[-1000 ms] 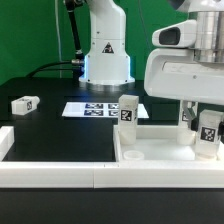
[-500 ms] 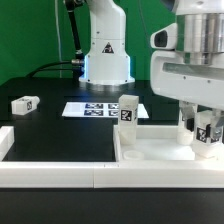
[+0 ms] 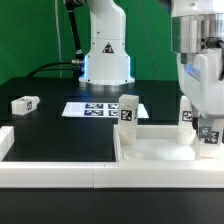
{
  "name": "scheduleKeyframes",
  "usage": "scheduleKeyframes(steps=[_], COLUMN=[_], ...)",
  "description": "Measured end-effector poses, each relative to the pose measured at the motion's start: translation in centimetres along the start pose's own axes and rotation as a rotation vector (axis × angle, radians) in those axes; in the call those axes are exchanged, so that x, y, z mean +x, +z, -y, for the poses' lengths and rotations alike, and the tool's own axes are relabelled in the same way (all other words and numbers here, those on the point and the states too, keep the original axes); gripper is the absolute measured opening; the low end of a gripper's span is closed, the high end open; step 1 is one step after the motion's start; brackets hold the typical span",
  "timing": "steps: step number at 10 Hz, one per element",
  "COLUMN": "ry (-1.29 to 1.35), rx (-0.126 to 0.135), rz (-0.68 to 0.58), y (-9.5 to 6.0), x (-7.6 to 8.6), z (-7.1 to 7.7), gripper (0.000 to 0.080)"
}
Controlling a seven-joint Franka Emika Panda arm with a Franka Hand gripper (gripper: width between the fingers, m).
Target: Assemble square table
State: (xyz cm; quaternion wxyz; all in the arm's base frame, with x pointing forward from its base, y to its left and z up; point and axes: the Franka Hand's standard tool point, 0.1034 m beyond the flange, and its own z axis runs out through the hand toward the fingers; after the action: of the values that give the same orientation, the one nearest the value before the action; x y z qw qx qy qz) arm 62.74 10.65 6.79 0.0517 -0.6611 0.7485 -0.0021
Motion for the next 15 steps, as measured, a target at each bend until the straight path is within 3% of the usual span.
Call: scheduleKeyframes(steps=[1,2,3,4,8,9,10,12,14,15], ry=[-0.027,-0.119,-0.289,-0.473,-0.819,-0.990,-1.170,-1.331,-1.398,-1.374], rx=[0.000,-0.023,-0.078,-0.081,-0.080,-0.070,-0.074,-0.107,-0.106,-0.104], rz=[0.000,-0.007,-0.013,-0.031,-0.027,-0.051,-0.089,-0.128,-0.129,-0.130], y=[0.0,0.0,-0.3,-0.6,-0.7,-0.9,-0.7,-0.2,-0.2,-0.2], x=[0.0,0.0,-0.2,-0.8,-1.0,-1.5,-1.7,-2.6,-2.6,-2.7], z=[0.0,-0.2,-0.4,0.3,0.4,0.6,0.8,0.2,0.2,0.2], gripper=[0.0303,0.0303,0.0509,0.0615,0.0648,0.0648,0.0649,0.0649,0.0649,0.0522])
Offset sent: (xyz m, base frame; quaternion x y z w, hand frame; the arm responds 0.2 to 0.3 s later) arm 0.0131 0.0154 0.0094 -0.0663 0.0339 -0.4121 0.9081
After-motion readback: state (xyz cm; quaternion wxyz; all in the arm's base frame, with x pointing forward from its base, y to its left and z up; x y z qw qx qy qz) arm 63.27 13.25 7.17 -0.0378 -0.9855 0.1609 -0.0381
